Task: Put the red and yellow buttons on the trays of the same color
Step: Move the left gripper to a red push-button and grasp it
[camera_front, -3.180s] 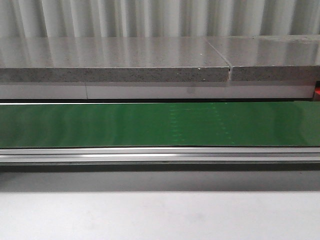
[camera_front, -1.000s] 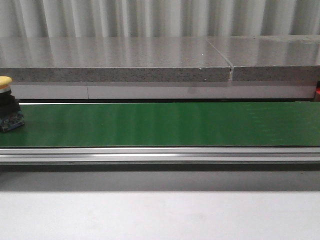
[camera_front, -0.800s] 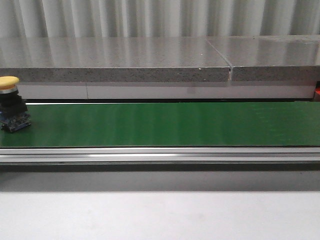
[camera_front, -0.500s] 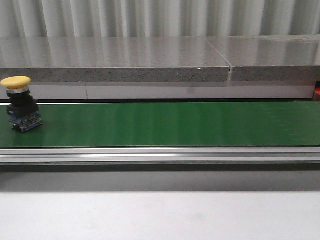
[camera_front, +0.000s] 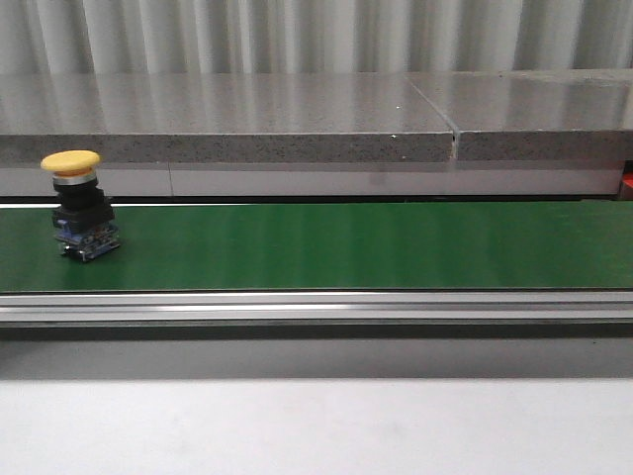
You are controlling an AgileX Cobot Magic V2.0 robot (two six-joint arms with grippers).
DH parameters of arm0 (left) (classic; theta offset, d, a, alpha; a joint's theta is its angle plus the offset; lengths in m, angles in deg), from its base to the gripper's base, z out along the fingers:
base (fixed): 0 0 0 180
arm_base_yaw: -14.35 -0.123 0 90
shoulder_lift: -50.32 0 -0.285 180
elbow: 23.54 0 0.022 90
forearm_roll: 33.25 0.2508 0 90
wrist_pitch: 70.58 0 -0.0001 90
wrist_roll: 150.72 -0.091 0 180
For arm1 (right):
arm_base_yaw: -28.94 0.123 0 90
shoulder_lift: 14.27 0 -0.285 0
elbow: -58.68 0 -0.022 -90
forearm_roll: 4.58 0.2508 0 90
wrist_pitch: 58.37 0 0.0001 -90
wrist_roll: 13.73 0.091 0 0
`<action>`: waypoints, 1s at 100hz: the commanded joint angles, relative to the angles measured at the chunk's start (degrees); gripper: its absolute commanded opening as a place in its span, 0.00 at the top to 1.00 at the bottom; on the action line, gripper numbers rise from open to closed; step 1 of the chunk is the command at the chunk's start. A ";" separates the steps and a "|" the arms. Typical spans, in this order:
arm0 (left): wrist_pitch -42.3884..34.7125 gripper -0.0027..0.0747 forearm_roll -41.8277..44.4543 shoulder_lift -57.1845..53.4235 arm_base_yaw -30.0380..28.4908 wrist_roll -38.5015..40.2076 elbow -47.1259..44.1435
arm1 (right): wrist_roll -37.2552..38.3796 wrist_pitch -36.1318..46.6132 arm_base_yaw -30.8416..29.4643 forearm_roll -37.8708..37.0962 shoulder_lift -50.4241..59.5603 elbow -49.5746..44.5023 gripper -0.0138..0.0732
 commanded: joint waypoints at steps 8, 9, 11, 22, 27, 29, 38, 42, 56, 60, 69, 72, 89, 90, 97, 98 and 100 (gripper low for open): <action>-1.57 0.22 -0.99 -0.08 -0.01 0.43 3.71 | -0.32 4.37 0.24 0.16 0.19 1.39 0.92; -1.57 0.22 -0.99 0.04 0.10 0.43 3.84 | -0.32 4.37 0.24 0.16 0.19 1.39 0.92; -1.57 0.22 -0.99 0.17 0.10 0.43 3.94 | -0.32 4.37 0.24 0.16 0.19 1.39 0.92; -1.85 0.25 -0.99 0.40 0.48 0.43 4.66 | -0.32 4.37 0.24 0.16 0.19 1.39 0.92; -2.17 0.28 -0.99 0.40 0.74 0.43 4.88 | -0.32 4.37 0.24 0.16 0.19 1.39 0.92; -2.17 0.29 -0.99 0.40 0.84 0.43 4.91 | -0.32 4.37 0.24 0.16 0.19 1.39 0.92; -2.52 0.34 -0.99 0.40 1.48 -0.11 5.13 | -0.32 4.37 0.24 0.16 0.19 1.39 0.92; -2.60 0.37 -0.99 0.40 1.89 -0.35 5.23 | -0.32 4.37 0.24 0.16 0.19 1.39 0.92; -2.48 0.50 -0.99 0.40 2.34 -0.60 5.57 | -0.32 4.37 0.24 0.16 0.19 1.39 0.92; -2.35 0.53 -0.99 0.40 2.34 -0.60 5.57 | -0.32 4.37 0.24 0.16 0.19 1.39 0.92; -2.00 0.66 -0.76 0.40 2.34 -0.60 5.57 | -0.32 4.37 0.24 0.16 0.19 1.39 0.92; -2.01 0.70 -0.61 0.40 2.34 -0.60 5.57 | -0.32 4.37 0.24 0.16 0.19 1.39 0.92; -1.14 0.92 -0.37 -0.33 2.34 -0.60 5.57 | -0.32 4.37 0.24 0.16 0.19 1.39 0.92; -1.13 0.93 -0.37 -0.43 2.34 -0.60 5.57 | -0.32 4.37 0.24 0.16 0.19 1.39 0.92; -0.57 0.99 -0.37 -1.36 2.34 -0.60 5.57 | -0.32 4.37 0.24 0.16 0.19 1.39 0.92; -0.57 0.99 -0.37 -1.63 2.34 -0.60 5.57 | -0.32 4.37 0.24 0.16 0.19 1.39 0.92; -0.47 0.99 -0.37 -2.03 2.34 -0.60 5.57 | -0.32 4.37 0.24 0.16 0.19 1.39 0.92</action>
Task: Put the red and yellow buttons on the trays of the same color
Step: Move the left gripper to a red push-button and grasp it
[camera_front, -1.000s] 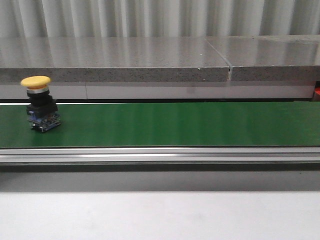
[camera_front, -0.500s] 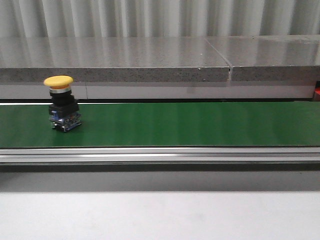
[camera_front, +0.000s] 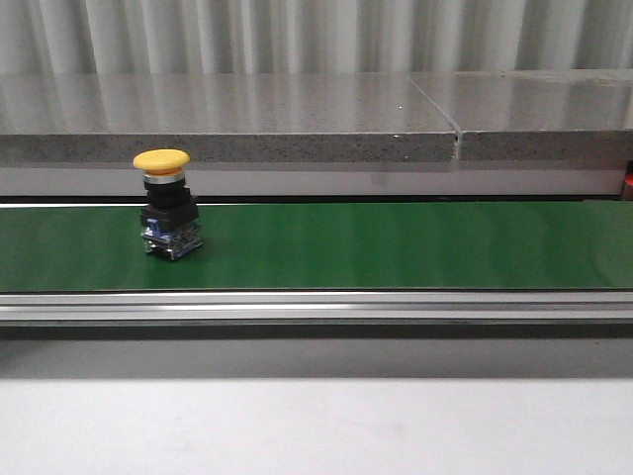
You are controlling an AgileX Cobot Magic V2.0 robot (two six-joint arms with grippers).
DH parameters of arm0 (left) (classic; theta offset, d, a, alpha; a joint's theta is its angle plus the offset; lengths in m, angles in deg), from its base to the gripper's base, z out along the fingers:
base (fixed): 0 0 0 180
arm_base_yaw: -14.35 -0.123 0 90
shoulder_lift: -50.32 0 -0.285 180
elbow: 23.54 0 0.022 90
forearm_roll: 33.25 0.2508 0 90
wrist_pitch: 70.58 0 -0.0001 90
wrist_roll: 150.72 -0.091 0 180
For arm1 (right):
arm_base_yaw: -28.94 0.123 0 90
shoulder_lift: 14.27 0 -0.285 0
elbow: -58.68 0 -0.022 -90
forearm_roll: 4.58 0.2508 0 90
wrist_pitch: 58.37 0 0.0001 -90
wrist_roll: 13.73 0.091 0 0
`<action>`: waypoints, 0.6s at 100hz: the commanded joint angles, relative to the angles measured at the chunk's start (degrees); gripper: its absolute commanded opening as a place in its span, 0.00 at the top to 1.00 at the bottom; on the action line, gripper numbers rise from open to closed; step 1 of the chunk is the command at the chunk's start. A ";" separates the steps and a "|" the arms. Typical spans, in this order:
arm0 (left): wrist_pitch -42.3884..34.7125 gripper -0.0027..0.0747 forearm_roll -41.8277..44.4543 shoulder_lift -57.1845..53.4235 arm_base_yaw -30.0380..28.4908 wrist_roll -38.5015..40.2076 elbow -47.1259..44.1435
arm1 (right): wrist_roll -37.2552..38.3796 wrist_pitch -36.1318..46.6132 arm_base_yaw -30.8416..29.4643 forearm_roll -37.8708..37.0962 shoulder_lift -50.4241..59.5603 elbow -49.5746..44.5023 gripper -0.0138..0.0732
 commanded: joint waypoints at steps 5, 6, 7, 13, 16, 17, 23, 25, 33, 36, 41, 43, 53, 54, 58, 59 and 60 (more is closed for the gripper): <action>-0.34 0.99 -0.38 -5.56 0.25 -0.15 1.62 | -0.32 4.37 0.24 0.16 0.19 1.39 0.92; -0.18 0.99 -0.38 -5.73 0.25 -0.15 1.62 | -0.32 4.37 0.24 0.16 0.19 1.39 0.92; -0.05 0.99 -0.38 -6.10 0.25 -0.15 1.62 | -0.32 4.37 0.24 0.16 0.19 1.39 0.92; 0.72 0.99 -0.38 -7.92 0.25 -0.15 1.62 | -0.32 4.37 0.24 0.16 0.19 1.39 0.92; 1.26 0.99 -0.38 -9.16 0.25 -0.15 1.62 | -0.32 4.37 0.24 0.16 0.19 1.39 0.92; 1.51 0.99 -0.38 -9.42 0.25 -0.15 1.62 | -0.32 4.37 0.24 0.16 0.19 1.39 0.92; 2.49 0.99 -0.38 -12.05 0.25 -0.15 1.62 | -0.32 4.37 0.24 0.16 0.19 1.39 0.92; 2.82 0.99 -0.38 -12.70 0.25 -0.15 1.62 | -0.32 4.37 0.24 0.16 0.19 1.39 0.92; 4.65 0.99 -0.49 -16.69 0.25 -0.15 1.62 | -0.32 4.37 0.24 0.16 0.19 1.39 0.92; 5.04 0.99 -0.57 -18.11 0.25 -0.15 1.62 | -0.32 4.37 0.24 0.16 0.19 1.39 0.92; 5.98 0.99 -0.86 -20.46 0.25 -0.15 1.62 | -0.32 4.37 0.24 0.16 0.19 1.39 0.92; 6.31 0.99 -1.01 -21.46 0.25 -0.15 1.62 | -0.32 4.37 0.24 0.16 0.19 1.39 0.92; 7.66 0.99 -1.11 -25.67 1.48 -0.30 1.62 | -0.32 4.37 0.24 0.16 0.19 1.39 0.92; 7.66 0.99 -1.11 -25.90 1.64 -0.30 1.62 | -0.32 4.37 0.24 0.16 0.19 1.39 0.92; 8.38 0.99 -1.11 -27.00 2.72 -0.44 1.62 | -0.32 4.37 0.24 0.16 0.19 1.39 0.92; 8.63 0.99 -1.11 -27.17 2.92 -0.60 1.62 | -0.32 4.37 0.24 0.16 0.19 1.39 0.92; 8.76 0.99 -1.11 -27.44 3.38 -0.80 1.62 | -0.32 4.37 0.24 0.16 0.19 1.39 0.92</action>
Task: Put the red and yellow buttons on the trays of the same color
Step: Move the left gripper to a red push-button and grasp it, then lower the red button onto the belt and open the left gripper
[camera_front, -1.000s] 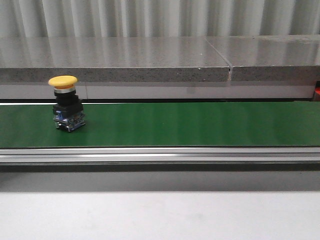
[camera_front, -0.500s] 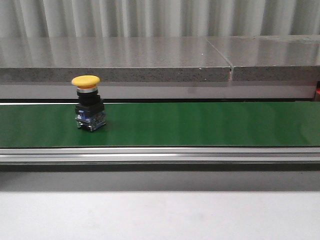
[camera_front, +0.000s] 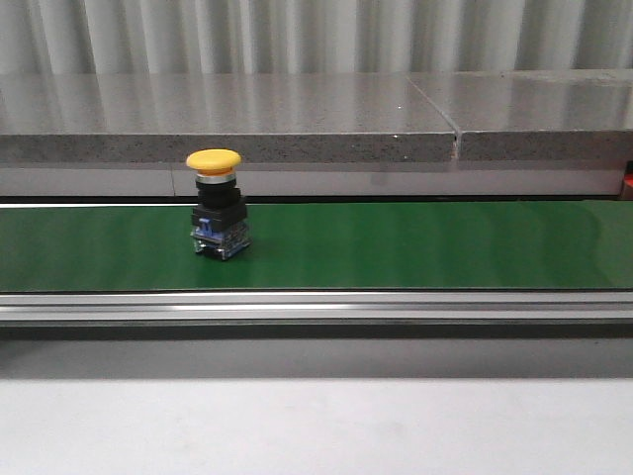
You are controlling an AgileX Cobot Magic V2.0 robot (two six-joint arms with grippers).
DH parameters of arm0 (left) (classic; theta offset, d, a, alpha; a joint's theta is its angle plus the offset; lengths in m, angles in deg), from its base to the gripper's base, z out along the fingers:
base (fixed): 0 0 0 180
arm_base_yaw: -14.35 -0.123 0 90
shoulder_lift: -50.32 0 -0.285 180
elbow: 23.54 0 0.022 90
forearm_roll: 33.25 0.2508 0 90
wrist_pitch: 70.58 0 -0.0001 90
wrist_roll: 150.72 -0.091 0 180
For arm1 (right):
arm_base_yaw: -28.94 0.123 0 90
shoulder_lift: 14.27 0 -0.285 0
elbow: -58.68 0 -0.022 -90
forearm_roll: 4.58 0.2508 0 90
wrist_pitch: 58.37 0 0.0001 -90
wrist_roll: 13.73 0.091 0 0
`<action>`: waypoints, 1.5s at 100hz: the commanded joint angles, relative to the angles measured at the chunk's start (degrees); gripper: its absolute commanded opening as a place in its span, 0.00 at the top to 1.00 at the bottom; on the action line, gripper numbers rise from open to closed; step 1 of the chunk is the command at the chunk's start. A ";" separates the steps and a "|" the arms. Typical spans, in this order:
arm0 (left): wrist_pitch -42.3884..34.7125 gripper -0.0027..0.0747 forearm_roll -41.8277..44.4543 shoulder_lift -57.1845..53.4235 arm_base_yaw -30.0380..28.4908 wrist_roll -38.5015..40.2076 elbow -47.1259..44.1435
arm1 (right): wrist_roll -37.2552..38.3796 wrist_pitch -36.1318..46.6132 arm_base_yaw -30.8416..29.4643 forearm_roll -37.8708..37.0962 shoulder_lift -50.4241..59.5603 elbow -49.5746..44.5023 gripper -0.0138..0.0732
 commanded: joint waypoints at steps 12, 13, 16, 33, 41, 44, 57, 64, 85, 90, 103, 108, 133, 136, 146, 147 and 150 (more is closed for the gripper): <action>1.25 0.99 -1.99 -4.94 6.75 -2.79 1.62 | -0.32 4.37 0.24 0.16 0.19 1.39 0.92; 1.41 0.99 -2.01 -4.94 7.35 -2.80 1.62 | -0.32 4.37 0.24 0.16 0.19 1.39 0.92; 1.70 0.99 -2.01 -4.94 8.58 -2.93 1.62 | -0.32 4.37 0.24 0.16 0.19 1.39 0.92; 2.31 0.99 -2.01 -3.42 14.24 -4.37 1.62 | -0.32 4.37 0.24 0.16 0.19 1.39 0.92; 2.55 0.99 -2.01 -2.02 15.40 -4.37 1.62 | -0.32 4.37 0.24 0.16 0.19 1.39 0.92; 2.58 0.99 -2.01 -1.37 15.85 -4.37 1.62 | -0.32 4.37 0.24 0.16 0.19 1.39 0.92; 2.67 0.99 -2.27 1.95 16.75 -4.37 1.62 | -0.32 4.37 0.24 0.16 0.19 1.39 0.92; 2.67 0.99 -2.83 3.52 16.93 -4.37 1.62 | -0.32 4.37 0.24 0.16 0.19 1.39 0.92; 2.48 0.99 -4.13 6.61 16.93 -4.63 1.62 | -0.32 4.37 0.24 0.16 0.19 1.39 0.92; 2.48 0.99 -4.13 7.04 16.93 -4.73 1.62 | -0.32 4.37 0.24 0.16 0.19 1.39 0.92; 3.19 0.98 -4.79 7.44 16.93 -6.53 1.62 | -0.32 4.37 0.24 0.16 0.19 1.39 0.92; 3.80 0.93 -5.38 7.44 16.93 -7.97 1.75 | -0.32 4.37 0.24 0.16 0.19 1.39 0.92; 4.74 0.32 -6.26 7.44 16.93 -8.95 1.75 | -0.32 4.37 0.24 0.16 0.19 1.39 0.92; 4.77 0.27 -6.26 7.44 16.93 -8.95 1.75 | -0.32 4.37 0.24 0.16 0.19 1.39 0.92; 4.85 0.18 -6.37 7.34 16.93 -9.58 2.00 | -0.32 4.37 0.24 0.16 0.19 1.39 0.92; 4.85 0.18 -6.38 7.33 16.93 -9.80 2.01 | -0.32 4.37 0.24 0.16 0.19 1.39 0.92; 4.85 0.18 -6.68 7.18 16.93 -10.43 2.14 | -0.32 4.37 0.24 0.16 0.19 1.39 0.92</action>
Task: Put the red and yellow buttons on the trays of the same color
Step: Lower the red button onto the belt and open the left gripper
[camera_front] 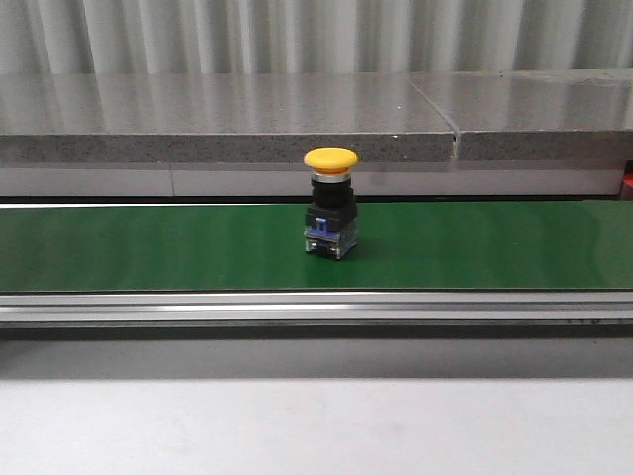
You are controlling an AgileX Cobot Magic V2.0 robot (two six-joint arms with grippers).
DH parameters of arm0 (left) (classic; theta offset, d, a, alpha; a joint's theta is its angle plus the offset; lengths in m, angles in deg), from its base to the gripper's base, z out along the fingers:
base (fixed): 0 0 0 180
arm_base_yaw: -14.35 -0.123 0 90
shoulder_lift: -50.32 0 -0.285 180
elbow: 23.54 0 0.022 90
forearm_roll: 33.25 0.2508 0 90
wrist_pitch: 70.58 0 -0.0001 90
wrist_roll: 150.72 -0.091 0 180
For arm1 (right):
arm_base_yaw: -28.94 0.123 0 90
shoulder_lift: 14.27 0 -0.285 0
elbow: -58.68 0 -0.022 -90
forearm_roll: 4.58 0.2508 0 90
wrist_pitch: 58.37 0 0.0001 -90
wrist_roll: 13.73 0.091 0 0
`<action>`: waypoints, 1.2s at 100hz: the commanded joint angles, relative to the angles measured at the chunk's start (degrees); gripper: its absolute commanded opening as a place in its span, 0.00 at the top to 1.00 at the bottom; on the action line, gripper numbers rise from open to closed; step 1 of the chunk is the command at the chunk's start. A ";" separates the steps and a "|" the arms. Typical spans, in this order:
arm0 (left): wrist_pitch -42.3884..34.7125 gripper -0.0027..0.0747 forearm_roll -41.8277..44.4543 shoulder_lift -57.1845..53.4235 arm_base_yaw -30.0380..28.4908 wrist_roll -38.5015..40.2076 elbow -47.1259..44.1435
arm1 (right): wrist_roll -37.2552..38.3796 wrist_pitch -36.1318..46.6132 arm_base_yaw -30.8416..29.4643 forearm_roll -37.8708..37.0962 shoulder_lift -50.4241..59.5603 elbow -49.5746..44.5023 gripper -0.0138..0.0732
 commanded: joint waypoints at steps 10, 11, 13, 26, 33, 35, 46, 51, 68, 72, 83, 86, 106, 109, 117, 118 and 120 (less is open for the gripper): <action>-1.02 0.18 -3.44 -3.58 0.62 -3.29 2.76 | -0.32 4.37 0.24 0.16 0.19 1.39 0.92; -1.14 0.18 -3.68 -3.75 0.63 -3.73 2.80 | -0.32 4.37 0.24 0.16 0.19 1.39 0.92; -1.31 0.18 -4.09 -4.22 0.76 -4.47 2.80 | -0.32 4.37 0.24 0.16 0.19 1.39 0.92; -2.15 0.18 -6.54 -7.71 2.29 -8.04 2.89 | -0.32 4.37 0.24 0.16 0.19 1.39 0.92; -2.89 0.18 -6.77 -10.06 3.65 -8.74 2.89 | -0.32 4.37 0.24 0.16 0.19 1.39 0.92; -3.23 0.18 -6.77 -10.84 4.09 -8.82 2.89 | -0.32 4.37 0.24 0.16 0.19 1.39 0.92; -6.55 0.18 -6.77 -15.57 6.33 -8.87 1.61 | -0.32 4.37 0.24 0.16 0.19 1.39 0.92; -8.78 0.18 -6.64 -18.10 7.32 -8.96 0.41 | -0.32 4.37 0.24 0.16 0.19 1.39 0.92; -14.78 0.18 -6.55 -28.02 9.04 -10.21 -5.68 | -0.32 4.37 0.24 0.16 0.19 1.39 0.92; -15.68 0.18 -6.55 -30.10 9.04 -10.21 -7.14 | -0.32 4.37 0.24 0.16 0.19 1.39 0.92; -17.31 0.18 -6.55 -36.75 9.04 -10.21 -12.01 | -0.32 4.37 0.24 0.16 0.19 1.39 0.92; -17.72 0.18 -6.55 -38.40 9.04 -10.21 -13.27 | -0.32 4.37 0.24 0.16 0.19 1.39 0.92; -18.40 0.27 -6.55 -49.82 9.04 -10.21 -21.82 | -0.32 4.37 0.24 0.16 0.19 1.39 0.92; -18.40 0.30 -6.55 -50.85 9.04 -10.21 -22.55 | -0.32 4.37 0.24 0.16 0.19 1.39 0.92; -18.40 0.42 -6.55 -54.70 9.04 -10.21 -25.03 | -0.32 4.37 0.24 0.16 0.19 1.39 0.92; -18.40 0.43 -6.55 -54.98 9.04 -10.21 -25.20 | -0.32 4.37 0.24 0.16 0.19 1.39 0.92; -18.29 0.47 -6.55 -55.81 9.04 -10.21 -25.56 | -0.32 4.37 0.24 0.16 0.19 1.39 0.92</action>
